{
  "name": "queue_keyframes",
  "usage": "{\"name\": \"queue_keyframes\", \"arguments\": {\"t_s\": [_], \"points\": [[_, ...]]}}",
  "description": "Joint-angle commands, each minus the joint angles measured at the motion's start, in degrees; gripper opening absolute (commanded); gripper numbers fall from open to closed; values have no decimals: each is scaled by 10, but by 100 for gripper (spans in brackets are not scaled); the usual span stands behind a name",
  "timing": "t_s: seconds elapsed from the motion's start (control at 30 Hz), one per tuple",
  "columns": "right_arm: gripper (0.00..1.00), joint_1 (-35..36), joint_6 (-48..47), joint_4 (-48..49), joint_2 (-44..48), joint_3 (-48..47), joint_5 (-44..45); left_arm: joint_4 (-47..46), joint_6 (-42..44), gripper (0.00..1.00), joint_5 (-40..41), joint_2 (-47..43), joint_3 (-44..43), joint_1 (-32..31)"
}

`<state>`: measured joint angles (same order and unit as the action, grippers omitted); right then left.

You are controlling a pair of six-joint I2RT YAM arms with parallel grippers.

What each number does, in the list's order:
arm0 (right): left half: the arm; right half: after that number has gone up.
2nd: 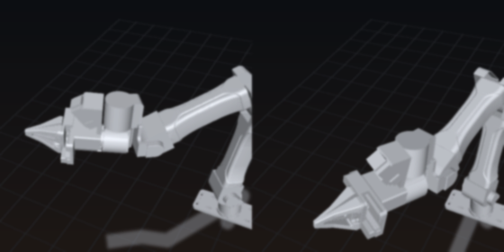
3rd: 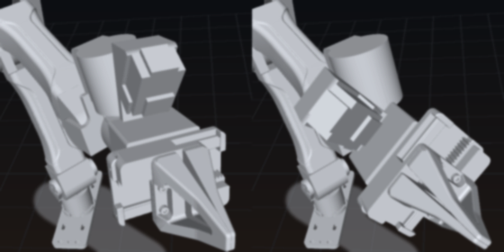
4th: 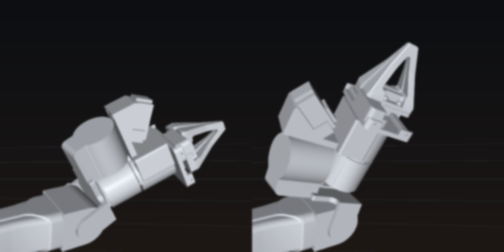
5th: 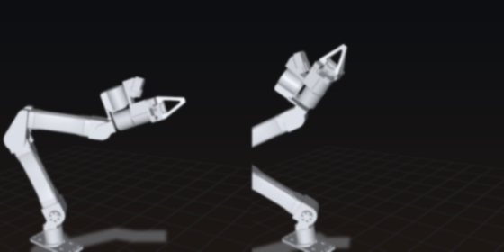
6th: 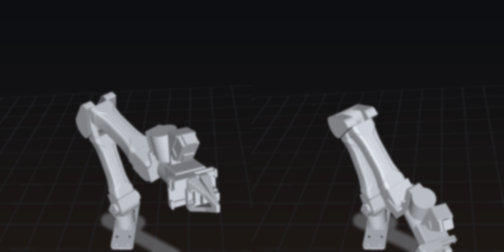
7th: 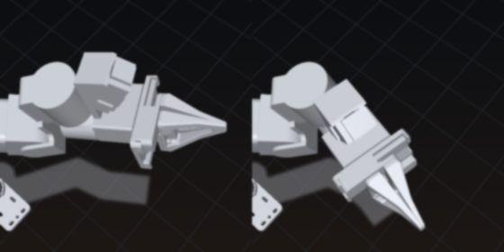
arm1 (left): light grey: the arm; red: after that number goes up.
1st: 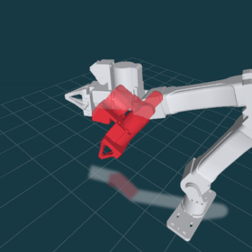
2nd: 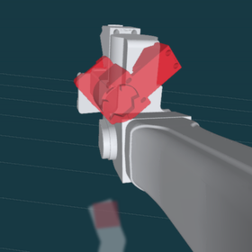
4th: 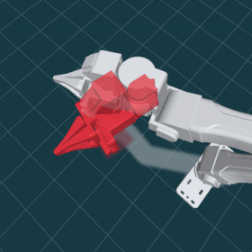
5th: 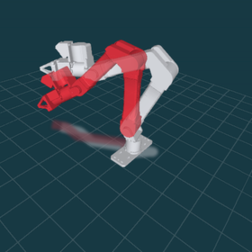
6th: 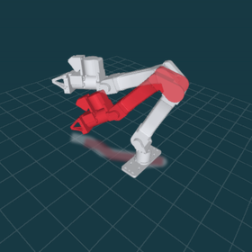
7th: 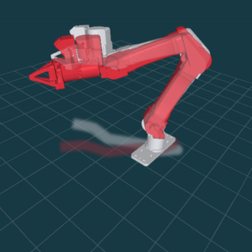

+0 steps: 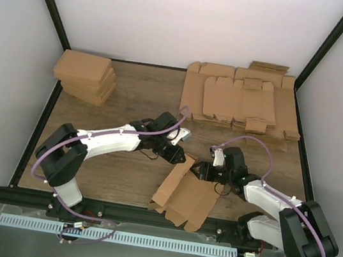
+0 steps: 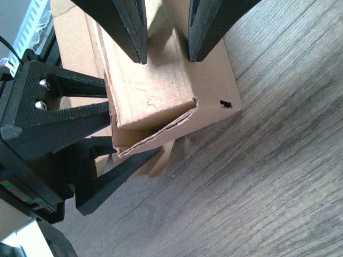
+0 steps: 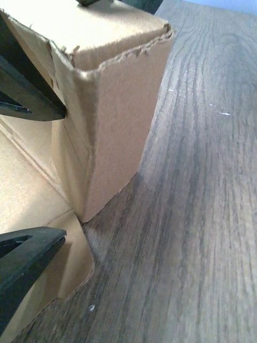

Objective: Fold the paper box

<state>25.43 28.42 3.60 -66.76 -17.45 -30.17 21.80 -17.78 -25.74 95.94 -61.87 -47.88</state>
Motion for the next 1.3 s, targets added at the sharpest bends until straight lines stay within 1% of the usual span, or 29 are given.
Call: {"name": "queue_keyframes", "arguments": {"t_s": [0.0, 0.2, 0.3, 0.43, 0.63, 0.73, 0.87, 1.0, 1.13, 1.27], "points": [[57, 23, -35, 92, -1, -7, 22, -5, 5, 24, -32, 15, -8, -4], [57, 51, -71, 160, 0, 19, 42, -11, 4, 24, -41, 19, -10, -4], [56, 66, -72, 190, 8, 34, 67, -19, 2, 24, -52, 23, -9, -3], [55, 78, -70, 215, -5, 36, 91, -36, -5, 24, -72, 26, -8, -2], [47, 87, -64, 274, -27, 49, 111, -42, -7, 24, -83, 36, -12, 2], [47, 88, -73, 292, -33, 56, 132, -47, -9, 24, -90, 36, -10, 5], [51, 88, -81, 342, -36, 76, 137, -52, -10, 24, -104, 34, -3, 18], [54, 88, -87, 361, -40, 83, 146, -53, -9, 25, -121, 26, 5, 42], [70, 88, -110, 369, -43, 79, 146, -51, -3, 25, -131, 31, 6, 52], [76, 88, -144, 366, -45, 70, 154, -51, -1, 25, -131, 35, 8, 59]]}}
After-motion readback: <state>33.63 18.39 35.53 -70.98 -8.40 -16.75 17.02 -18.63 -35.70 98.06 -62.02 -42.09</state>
